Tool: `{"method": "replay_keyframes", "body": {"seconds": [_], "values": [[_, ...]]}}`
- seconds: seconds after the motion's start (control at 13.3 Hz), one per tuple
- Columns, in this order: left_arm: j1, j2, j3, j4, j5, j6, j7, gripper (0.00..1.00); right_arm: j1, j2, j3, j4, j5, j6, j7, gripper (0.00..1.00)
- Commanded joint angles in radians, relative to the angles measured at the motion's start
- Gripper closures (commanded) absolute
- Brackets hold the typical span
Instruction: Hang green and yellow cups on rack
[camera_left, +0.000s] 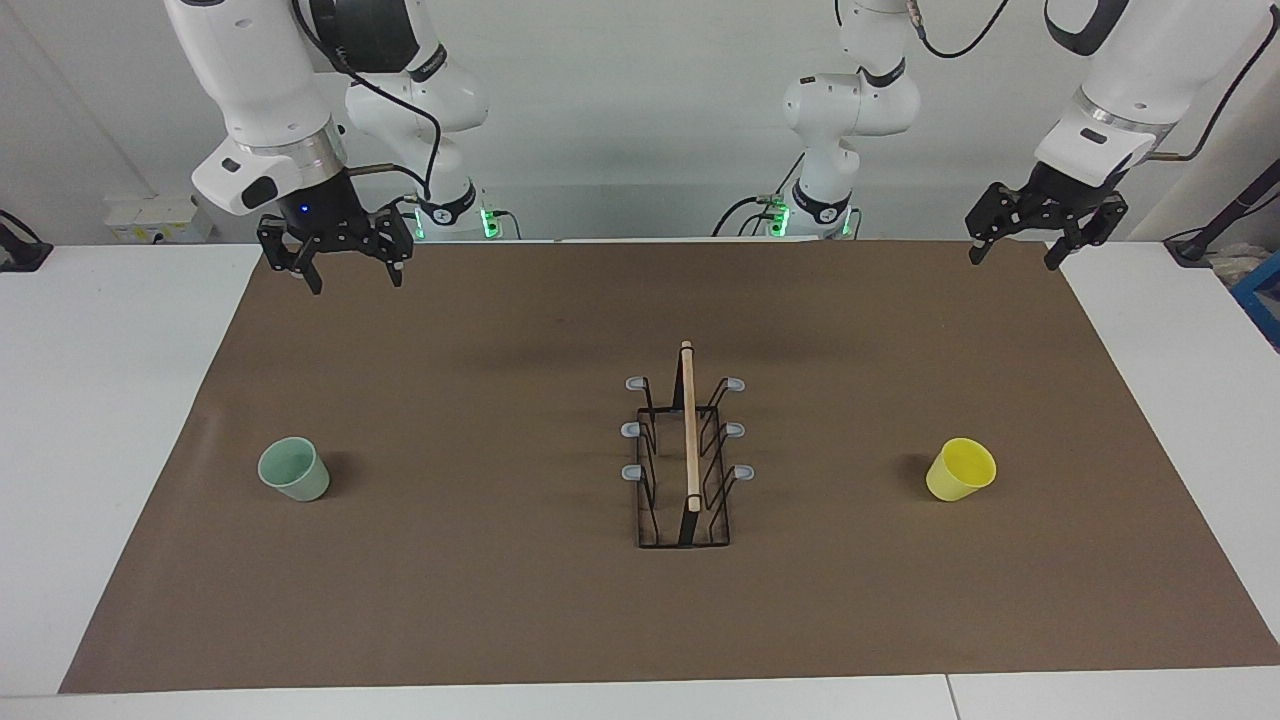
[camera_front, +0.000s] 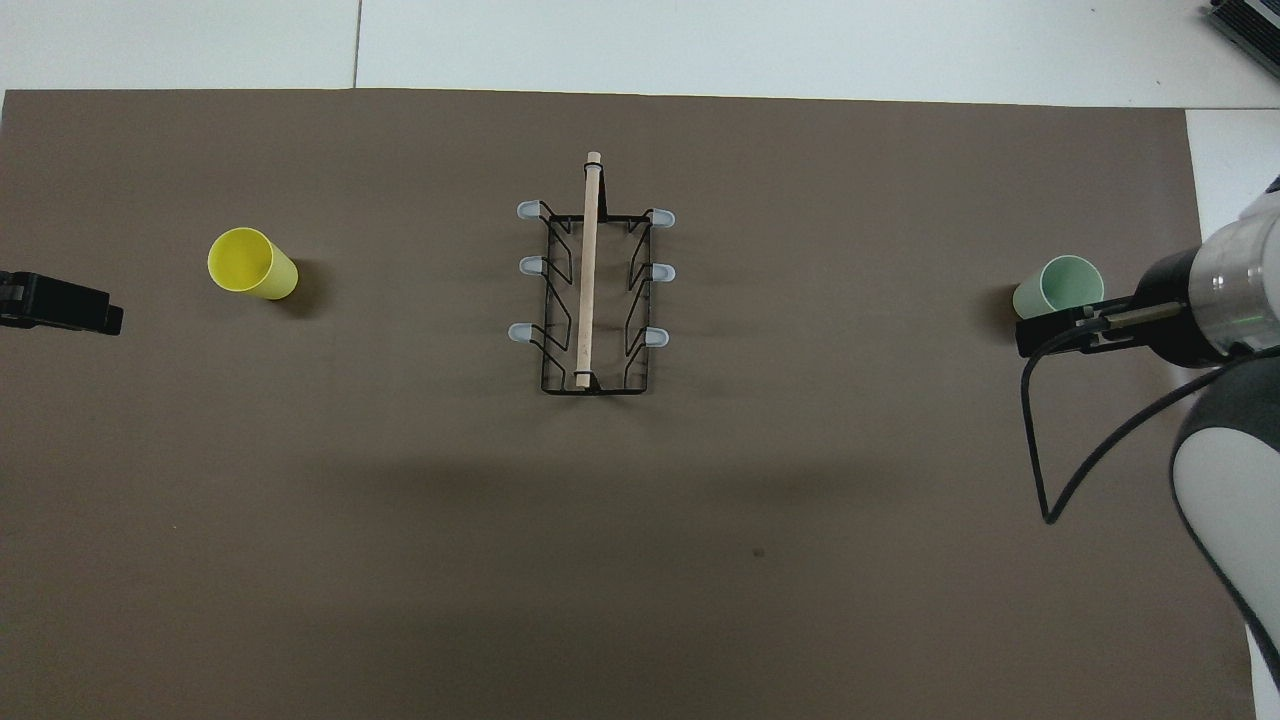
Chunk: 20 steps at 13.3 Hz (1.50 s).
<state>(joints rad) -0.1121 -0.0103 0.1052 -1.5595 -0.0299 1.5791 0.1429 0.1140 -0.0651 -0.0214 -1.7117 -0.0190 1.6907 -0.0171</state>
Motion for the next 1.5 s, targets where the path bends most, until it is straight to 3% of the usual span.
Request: {"method": "replay_keyframes", "body": {"seconds": [0.0,0.38,0.6,0.75,0.9,1.12,1.43], "values": [[0.025,0.139,0.011,0.135,-0.027,0.001,-0.008,0.00,-0.002,-0.007,0.000,-0.049,-0.002,0.047,-0.009,0.00],[0.046,0.412,0.056,0.387,-0.062,0.012,-0.075,0.00,-0.001,0.022,0.000,-0.132,-0.006,0.165,-0.021,0.00],[0.049,0.486,0.064,0.420,-0.103,0.048,-0.240,0.00,0.012,0.051,0.000,-0.181,-0.024,0.259,-0.082,0.00],[0.090,0.547,0.064,0.424,-0.207,0.082,-0.389,0.00,0.010,0.102,0.000,-0.167,-0.070,0.300,-0.170,0.00],[0.117,0.614,0.061,0.473,-0.248,0.098,-0.480,0.00,0.018,0.117,0.000,-0.145,-0.108,0.281,-0.245,0.00],[0.131,0.722,0.059,0.524,-0.252,0.154,-0.593,0.00,0.003,0.128,0.000,-0.109,-0.144,0.216,-0.519,0.00],[0.175,0.754,0.059,0.513,-0.382,0.197,-0.793,0.00,-0.014,0.122,0.000,-0.115,-0.280,0.164,-0.616,0.00]]}}
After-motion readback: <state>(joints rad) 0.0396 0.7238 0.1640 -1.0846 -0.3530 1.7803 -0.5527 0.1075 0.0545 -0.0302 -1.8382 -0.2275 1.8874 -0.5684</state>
